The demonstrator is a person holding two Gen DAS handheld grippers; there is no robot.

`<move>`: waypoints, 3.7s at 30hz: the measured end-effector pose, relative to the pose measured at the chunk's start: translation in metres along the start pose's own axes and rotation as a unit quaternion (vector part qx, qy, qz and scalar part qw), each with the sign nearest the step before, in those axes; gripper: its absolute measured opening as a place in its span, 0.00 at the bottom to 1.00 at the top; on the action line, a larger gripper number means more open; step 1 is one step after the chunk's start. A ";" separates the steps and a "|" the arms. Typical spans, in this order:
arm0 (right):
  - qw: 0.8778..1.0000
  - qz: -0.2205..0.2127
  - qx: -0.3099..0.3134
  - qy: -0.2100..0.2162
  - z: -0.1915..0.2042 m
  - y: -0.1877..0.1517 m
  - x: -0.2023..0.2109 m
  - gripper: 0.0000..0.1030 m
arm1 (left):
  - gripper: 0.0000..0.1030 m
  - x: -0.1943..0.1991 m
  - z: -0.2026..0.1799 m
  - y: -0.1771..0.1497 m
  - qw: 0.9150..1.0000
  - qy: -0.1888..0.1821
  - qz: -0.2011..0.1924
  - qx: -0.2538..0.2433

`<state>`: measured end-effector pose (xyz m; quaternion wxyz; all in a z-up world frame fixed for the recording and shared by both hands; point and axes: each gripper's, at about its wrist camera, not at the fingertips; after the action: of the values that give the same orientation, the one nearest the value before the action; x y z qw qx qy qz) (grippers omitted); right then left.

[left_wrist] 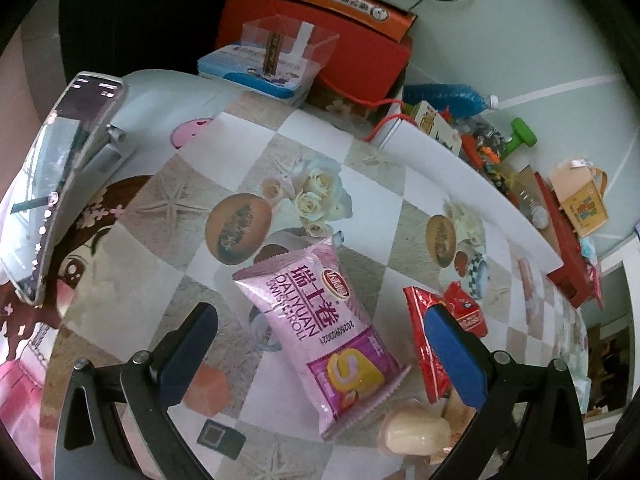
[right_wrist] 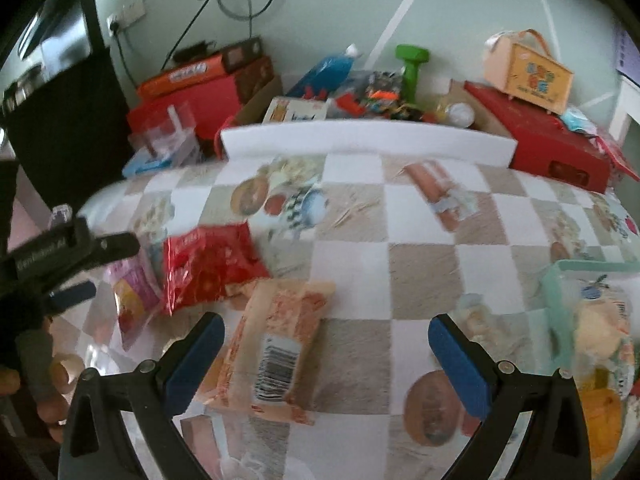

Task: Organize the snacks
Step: 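Grasp the pink Swiss roll bag with left tool while right tool grasps bread loaf, then lift the pink bag and bread loaf and carry them over the tray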

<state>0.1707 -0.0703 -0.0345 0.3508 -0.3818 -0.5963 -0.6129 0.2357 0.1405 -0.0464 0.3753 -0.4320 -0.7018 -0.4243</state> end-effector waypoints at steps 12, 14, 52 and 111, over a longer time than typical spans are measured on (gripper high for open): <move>0.999 0.028 0.019 -0.020 0.016 -0.005 -0.026 1.00 | 0.96 -0.020 -0.013 -0.001 0.999 0.016 0.017 -0.036; 0.999 0.031 0.020 -0.030 0.016 -0.006 -0.029 1.00 | 0.92 -0.020 -0.015 -0.002 0.998 0.031 0.016 -0.046; 0.998 0.036 -0.011 -0.044 -0.007 -0.008 -0.043 1.00 | 0.55 -0.027 -0.049 -0.014 0.991 0.027 0.038 -0.128; 0.995 -0.056 -0.078 -0.040 -0.071 -0.003 0.052 0.41 | 0.40 0.060 -0.082 -0.027 0.987 -0.011 -0.049 -0.154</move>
<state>0.1407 -0.1396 0.0106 0.2606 -0.3980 -0.5807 -0.6606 0.2027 0.0750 0.0291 0.2756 -0.4544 -0.6521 -0.5407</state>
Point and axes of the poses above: each gripper's, at about its wrist camera, not at the fingertips, and x roughly against the way its jaws point, z to its left, y to its top, and after that the axes turned 10 degrees about z, right-handed
